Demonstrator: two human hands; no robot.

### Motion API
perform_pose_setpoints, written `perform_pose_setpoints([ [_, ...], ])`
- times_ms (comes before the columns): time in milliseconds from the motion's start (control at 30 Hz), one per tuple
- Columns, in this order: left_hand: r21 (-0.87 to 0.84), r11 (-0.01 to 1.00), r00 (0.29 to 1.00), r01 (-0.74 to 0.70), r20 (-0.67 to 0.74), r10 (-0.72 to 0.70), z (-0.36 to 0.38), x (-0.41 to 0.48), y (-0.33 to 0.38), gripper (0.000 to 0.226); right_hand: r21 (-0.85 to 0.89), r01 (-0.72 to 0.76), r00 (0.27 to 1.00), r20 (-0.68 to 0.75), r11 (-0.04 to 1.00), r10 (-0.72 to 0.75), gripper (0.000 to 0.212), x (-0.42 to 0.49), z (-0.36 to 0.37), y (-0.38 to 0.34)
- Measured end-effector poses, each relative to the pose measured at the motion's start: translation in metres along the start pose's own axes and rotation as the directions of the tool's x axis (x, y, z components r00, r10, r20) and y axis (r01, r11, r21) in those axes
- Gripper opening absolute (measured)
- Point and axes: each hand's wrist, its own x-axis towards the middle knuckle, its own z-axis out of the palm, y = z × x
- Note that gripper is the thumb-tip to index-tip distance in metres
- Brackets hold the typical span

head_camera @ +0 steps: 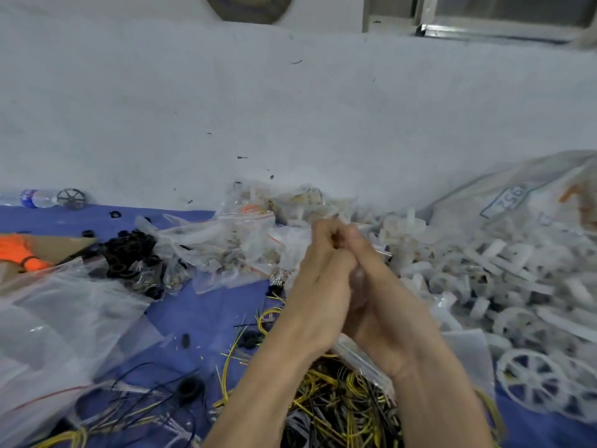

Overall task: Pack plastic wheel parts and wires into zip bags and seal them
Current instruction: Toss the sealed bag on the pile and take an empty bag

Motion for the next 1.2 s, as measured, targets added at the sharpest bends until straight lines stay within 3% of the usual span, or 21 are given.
perform_pose_setpoints([
  [67, 0.182, 0.975, 0.990, -0.128, -0.034, 0.137, 0.003, -0.004, -0.012, 0.039, 0.073, 0.047, 0.998, 0.038, 0.996, -0.049, 0.022, 0.000, -0.004, 0.005],
  [133, 0.419, 0.870, 0.958, -0.260, -0.004, 0.288, 0.002, -0.001, -0.015, 0.068, 0.115, 0.040, 0.996, 0.071, 0.993, -0.048, 0.030, -0.003, -0.011, 0.007],
  [200, 0.504, 0.797, 0.938, -0.333, 0.096, 0.332, -0.003, 0.001, -0.019, 0.083, 0.145, 0.024, 0.999, 0.035, 0.989, -0.030, 0.045, -0.001, -0.020, 0.008],
  [300, 0.446, 0.855, 0.960, -0.266, 0.208, 0.189, -0.014, 0.005, -0.027, 0.086, 0.202, 0.052, 0.999, -0.028, 0.978, -0.047, 0.065, 0.005, -0.031, 0.010],
  [433, 0.570, 0.804, 0.980, -0.169, 0.186, 0.074, 0.001, 0.032, -0.028, 0.077, 0.038, 0.123, 0.986, -0.118, 0.992, -0.118, 0.058, 0.005, -0.037, 0.011],
  [533, 0.345, 0.919, 0.958, -0.191, 0.269, 0.098, -0.010, 0.025, -0.028, 0.068, 0.119, 0.198, 0.937, -0.313, 0.973, -0.152, 0.063, 0.005, -0.047, 0.002],
  [567, 0.374, 0.905, 0.941, -0.202, 0.330, 0.074, -0.019, 0.016, -0.030, 0.068, 0.162, 0.231, 0.915, -0.372, 0.959, -0.157, 0.061, 0.004, -0.054, -0.002],
  [633, 0.647, 0.726, 0.909, -0.236, 0.410, -0.070, -0.032, 0.006, -0.042, 0.053, 0.125, 0.226, 0.886, -0.438, 0.966, -0.150, 0.047, -0.002, -0.069, -0.012],
  [700, 0.799, 0.554, 0.839, -0.233, 0.453, -0.302, -0.027, 0.002, -0.051, 0.048, 0.045, 0.182, 0.877, -0.460, 0.982, -0.141, 0.032, -0.009, -0.082, -0.020],
  [800, 0.830, 0.493, 0.744, -0.262, 0.499, -0.444, -0.016, 0.000, -0.061, 0.054, 0.113, 0.233, 0.883, -0.440, 0.966, -0.161, 0.017, -0.018, -0.093, -0.025],
  [867, 0.816, 0.520, 0.769, -0.252, 0.495, -0.405, -0.015, 0.001, -0.068, 0.039, 0.221, 0.291, 0.883, -0.435, 0.931, -0.173, 0.012, -0.021, -0.094, -0.027],
  [933, 0.754, 0.625, 0.795, -0.203, 0.500, -0.344, -0.014, 0.003, -0.070, 0.024, 0.286, 0.310, 0.887, -0.429, 0.907, -0.168, 0.009, -0.022, -0.093, -0.027],
  [1033, 0.728, 0.670, 0.821, -0.146, 0.467, -0.329, -0.013, 0.005, -0.071, 0.017, 0.360, 0.297, 0.916, -0.369, 0.884, -0.157, 0.008, -0.021, -0.089, -0.026],
  [1100, 0.704, 0.702, 0.859, -0.109, 0.422, -0.291, -0.016, 0.008, -0.070, 0.009, 0.334, 0.244, 0.944, -0.297, 0.910, -0.144, 0.007, -0.021, -0.090, -0.026],
  [1200, 0.647, 0.762, 0.920, -0.034, 0.319, -0.229, -0.018, 0.010, -0.061, 0.014, 0.137, 0.117, 0.990, -0.096, 0.984, -0.104, 0.012, -0.024, -0.088, -0.022],
])
